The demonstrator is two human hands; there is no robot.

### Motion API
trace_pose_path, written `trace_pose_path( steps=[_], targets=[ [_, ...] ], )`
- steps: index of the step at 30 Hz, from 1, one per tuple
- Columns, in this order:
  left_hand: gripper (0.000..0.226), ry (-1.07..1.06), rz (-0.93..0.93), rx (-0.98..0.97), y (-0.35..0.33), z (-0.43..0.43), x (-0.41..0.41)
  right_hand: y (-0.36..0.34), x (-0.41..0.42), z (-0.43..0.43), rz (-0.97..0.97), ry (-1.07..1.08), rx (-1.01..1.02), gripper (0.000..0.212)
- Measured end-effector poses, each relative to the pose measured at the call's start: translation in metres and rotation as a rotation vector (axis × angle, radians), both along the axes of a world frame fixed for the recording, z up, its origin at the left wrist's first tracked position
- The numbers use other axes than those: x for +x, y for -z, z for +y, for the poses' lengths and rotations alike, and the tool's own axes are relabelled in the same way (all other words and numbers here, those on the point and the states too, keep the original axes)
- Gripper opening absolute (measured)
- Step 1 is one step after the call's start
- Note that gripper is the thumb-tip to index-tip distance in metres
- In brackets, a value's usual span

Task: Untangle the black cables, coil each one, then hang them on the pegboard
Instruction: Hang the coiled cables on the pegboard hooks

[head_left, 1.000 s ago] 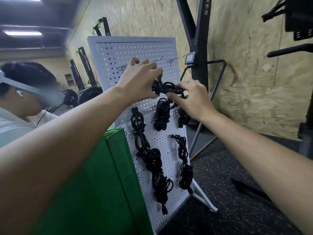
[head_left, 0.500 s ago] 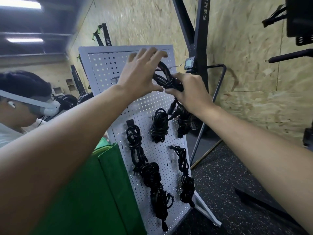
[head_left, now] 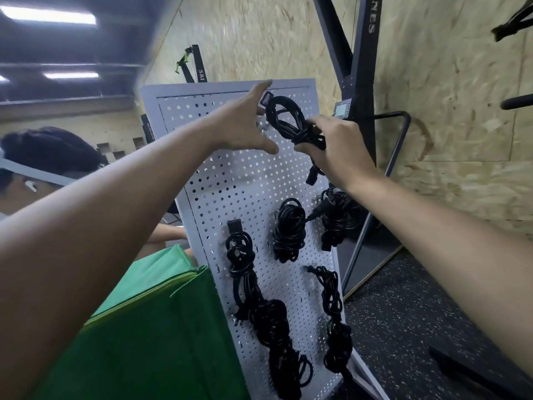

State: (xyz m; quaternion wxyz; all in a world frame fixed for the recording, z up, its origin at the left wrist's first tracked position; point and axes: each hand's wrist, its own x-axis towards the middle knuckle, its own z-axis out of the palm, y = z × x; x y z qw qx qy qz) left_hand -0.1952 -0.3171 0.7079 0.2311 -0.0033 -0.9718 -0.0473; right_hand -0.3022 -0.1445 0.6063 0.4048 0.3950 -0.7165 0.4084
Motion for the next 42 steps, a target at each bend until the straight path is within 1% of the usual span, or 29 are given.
trace_pose_path(
  steps=[3,7,11,13,17,21,23,25,27,30,33,38,42],
  targets=[
    [0.129,-0.005,-0.046,0.010,-0.002,-0.001,-0.003,0.008,-0.007,0.000,-0.021,-0.011,0.001,0.040],
    [0.127,-0.040,-0.167,0.012,-0.007,-0.001,-0.002,0.016,-0.006,0.004,-0.052,-0.019,0.009,0.046],
    [0.123,-0.081,-0.178,-0.023,-0.010,0.001,0.003,0.027,0.002,0.010,-0.035,-0.040,0.003,0.046],
    [0.117,-0.114,-0.163,-0.044,-0.017,0.003,0.006,0.034,0.005,0.016,-0.035,-0.059,-0.022,0.044],
    [0.091,-0.155,-0.145,-0.083,-0.035,0.014,0.007,0.038,0.003,0.029,-0.064,-0.037,-0.080,0.046],
    [0.071,-0.169,-0.133,-0.162,-0.047,0.028,-0.005,0.035,-0.003,0.034,-0.110,-0.043,-0.088,0.039],
    [0.067,-0.171,-0.149,-0.192,-0.048,0.032,-0.015,0.034,-0.005,0.034,-0.139,-0.048,-0.098,0.035],
    [0.069,-0.182,-0.186,-0.215,-0.048,0.032,-0.030,0.033,-0.009,0.033,-0.158,-0.037,-0.100,0.033],
    [0.071,-0.203,-0.238,-0.203,-0.046,0.031,-0.044,0.030,-0.014,0.033,-0.178,-0.028,-0.109,0.032],
    [0.069,-0.223,-0.251,-0.189,-0.045,0.027,-0.060,0.023,-0.021,0.032,-0.207,-0.008,-0.143,0.029],
    [0.057,-0.209,-0.210,-0.175,-0.045,0.021,-0.067,0.016,-0.027,0.030,-0.221,-0.005,-0.170,0.033],
    [0.029,-0.190,0.032,-0.159,-0.037,0.016,-0.072,0.010,-0.030,0.026,-0.251,-0.020,-0.220,0.038],
    [0.019,-0.198,0.136,-0.127,-0.033,0.016,-0.081,0.007,-0.029,0.024,-0.269,-0.044,-0.218,0.034]
  ],
)
